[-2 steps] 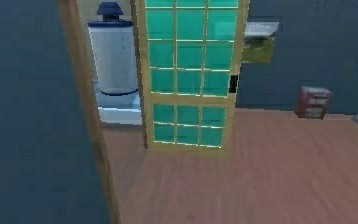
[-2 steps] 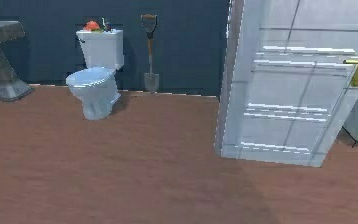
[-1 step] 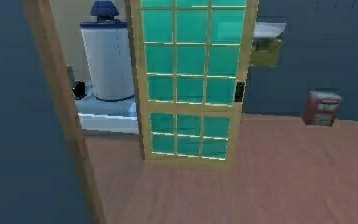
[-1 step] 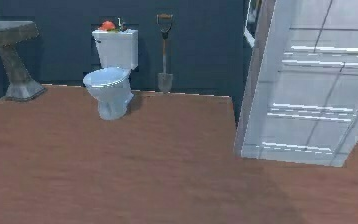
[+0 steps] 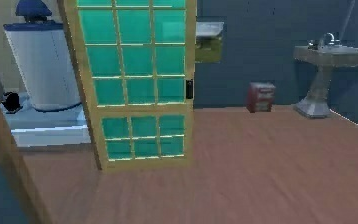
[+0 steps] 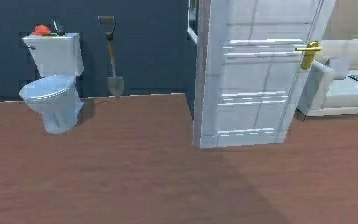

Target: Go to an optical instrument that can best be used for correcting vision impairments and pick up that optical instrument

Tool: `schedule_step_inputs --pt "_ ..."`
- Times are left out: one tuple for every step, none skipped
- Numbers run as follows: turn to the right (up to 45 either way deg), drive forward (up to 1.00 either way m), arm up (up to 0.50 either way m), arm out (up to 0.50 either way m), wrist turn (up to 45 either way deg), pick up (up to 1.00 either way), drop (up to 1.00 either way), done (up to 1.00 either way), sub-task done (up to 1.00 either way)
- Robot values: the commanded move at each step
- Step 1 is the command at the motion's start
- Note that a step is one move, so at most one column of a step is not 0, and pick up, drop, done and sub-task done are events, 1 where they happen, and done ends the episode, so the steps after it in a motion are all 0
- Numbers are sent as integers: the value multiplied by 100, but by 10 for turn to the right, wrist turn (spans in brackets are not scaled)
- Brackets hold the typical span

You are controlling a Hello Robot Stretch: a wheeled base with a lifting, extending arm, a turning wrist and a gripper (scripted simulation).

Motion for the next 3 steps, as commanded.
schedule_step_inputs --pt "0 100 0 0 0 0 0 0 0" --pt "60 0 0 0 0 0 0 0 0" --pt "0 20 0 0 0 0 0 0 0"
